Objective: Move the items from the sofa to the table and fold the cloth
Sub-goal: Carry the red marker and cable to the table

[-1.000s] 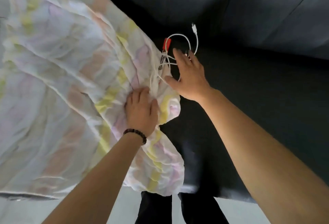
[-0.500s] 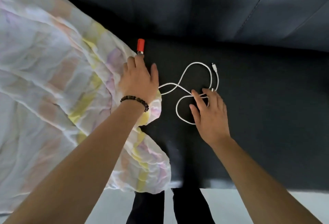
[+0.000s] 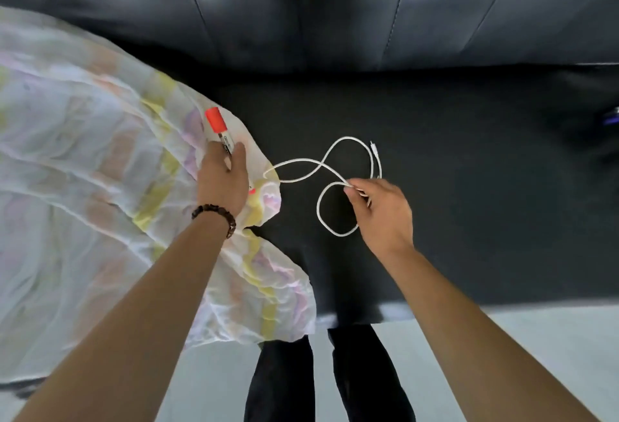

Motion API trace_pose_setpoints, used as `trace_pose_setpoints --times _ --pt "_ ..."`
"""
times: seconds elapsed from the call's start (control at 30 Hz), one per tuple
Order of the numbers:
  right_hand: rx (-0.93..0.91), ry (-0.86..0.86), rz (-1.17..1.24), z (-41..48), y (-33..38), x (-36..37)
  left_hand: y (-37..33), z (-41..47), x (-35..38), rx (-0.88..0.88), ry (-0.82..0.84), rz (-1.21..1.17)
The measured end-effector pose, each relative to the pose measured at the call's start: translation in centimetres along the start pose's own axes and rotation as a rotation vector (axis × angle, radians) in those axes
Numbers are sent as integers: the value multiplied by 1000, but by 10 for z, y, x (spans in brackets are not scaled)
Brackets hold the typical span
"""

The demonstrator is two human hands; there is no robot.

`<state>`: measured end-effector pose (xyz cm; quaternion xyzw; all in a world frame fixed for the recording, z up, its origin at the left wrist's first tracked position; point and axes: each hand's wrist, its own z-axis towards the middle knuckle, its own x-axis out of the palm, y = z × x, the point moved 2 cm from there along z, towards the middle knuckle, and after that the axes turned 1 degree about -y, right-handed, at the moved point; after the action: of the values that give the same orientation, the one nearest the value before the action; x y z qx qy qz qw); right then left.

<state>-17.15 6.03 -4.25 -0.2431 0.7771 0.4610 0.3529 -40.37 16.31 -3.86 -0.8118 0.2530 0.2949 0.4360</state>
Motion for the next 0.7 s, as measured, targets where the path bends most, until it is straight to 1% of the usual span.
trace_pose_setpoints --times 0.17,0.27,0.37,0.43,0.53,0.63,0.7 --pt "251 -59 147 -73 28 -82 -29 -108 -70 19 1 -255" --pt "367 -144 276 -127 50 -145 -72 -179 -129 105 38 -319" --pt "404 -282 342 -188 87 -226 -120 -246 -196 188 80 -348" --pt "429 -390 439 -235 114 -283 -149 -283 -238 226 79 -391" --pt "486 -569 531 -310 143 -355 -193 -337 -290 367 109 -427" --pt "528 -760 600 -383 153 -409 -233 -385 -320 493 178 -465" --pt "548 -884 656 -431 151 -434 -254 -414 -325 589 244 -463"
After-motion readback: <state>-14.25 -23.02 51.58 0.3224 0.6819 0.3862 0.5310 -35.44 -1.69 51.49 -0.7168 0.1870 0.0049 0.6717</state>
